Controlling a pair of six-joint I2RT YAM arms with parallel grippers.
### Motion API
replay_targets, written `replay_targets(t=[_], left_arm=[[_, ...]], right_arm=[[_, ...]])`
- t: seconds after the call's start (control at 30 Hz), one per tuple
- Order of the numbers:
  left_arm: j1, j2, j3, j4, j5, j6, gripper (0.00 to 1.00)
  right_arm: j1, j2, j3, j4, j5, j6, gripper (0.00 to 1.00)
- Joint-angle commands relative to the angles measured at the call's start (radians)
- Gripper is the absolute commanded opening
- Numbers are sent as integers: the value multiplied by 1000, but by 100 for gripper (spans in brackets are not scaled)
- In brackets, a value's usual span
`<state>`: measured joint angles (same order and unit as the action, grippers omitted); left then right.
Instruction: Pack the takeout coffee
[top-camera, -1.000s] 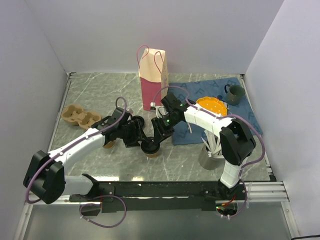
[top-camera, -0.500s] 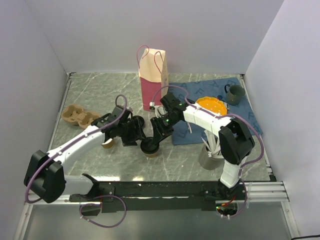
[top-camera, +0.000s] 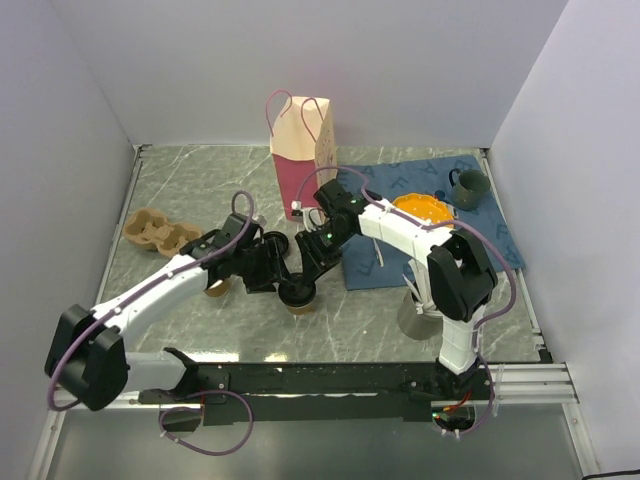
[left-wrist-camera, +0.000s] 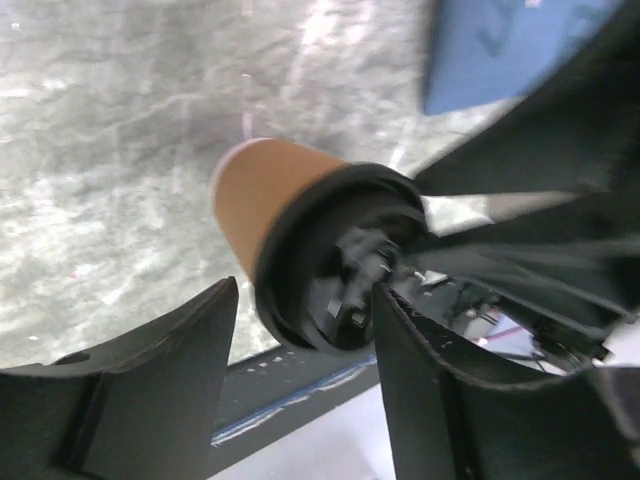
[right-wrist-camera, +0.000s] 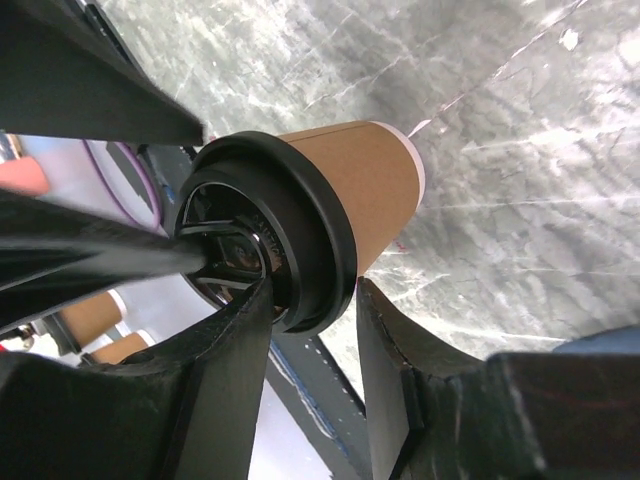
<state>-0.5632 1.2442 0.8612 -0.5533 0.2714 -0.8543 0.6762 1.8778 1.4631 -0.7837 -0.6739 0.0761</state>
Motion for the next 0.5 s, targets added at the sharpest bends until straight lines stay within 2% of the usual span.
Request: replay_targets(t=[0.0, 0.13, 0.33, 0.47], left_arm=[[3, 73, 25, -11, -46, 41, 60], [3, 69, 30, -28, -86, 60, 60], [3, 73, -4, 3, -72, 40, 59], [3, 60, -14, 6, -74, 31, 59]], right_arm=[[-10, 29, 63, -45, 68, -59, 46], [-29, 17, 98, -66, 65, -55, 50], [-41, -34, 115, -71, 11, 8, 56], [-43, -92, 56, -42, -4, 149, 56]])
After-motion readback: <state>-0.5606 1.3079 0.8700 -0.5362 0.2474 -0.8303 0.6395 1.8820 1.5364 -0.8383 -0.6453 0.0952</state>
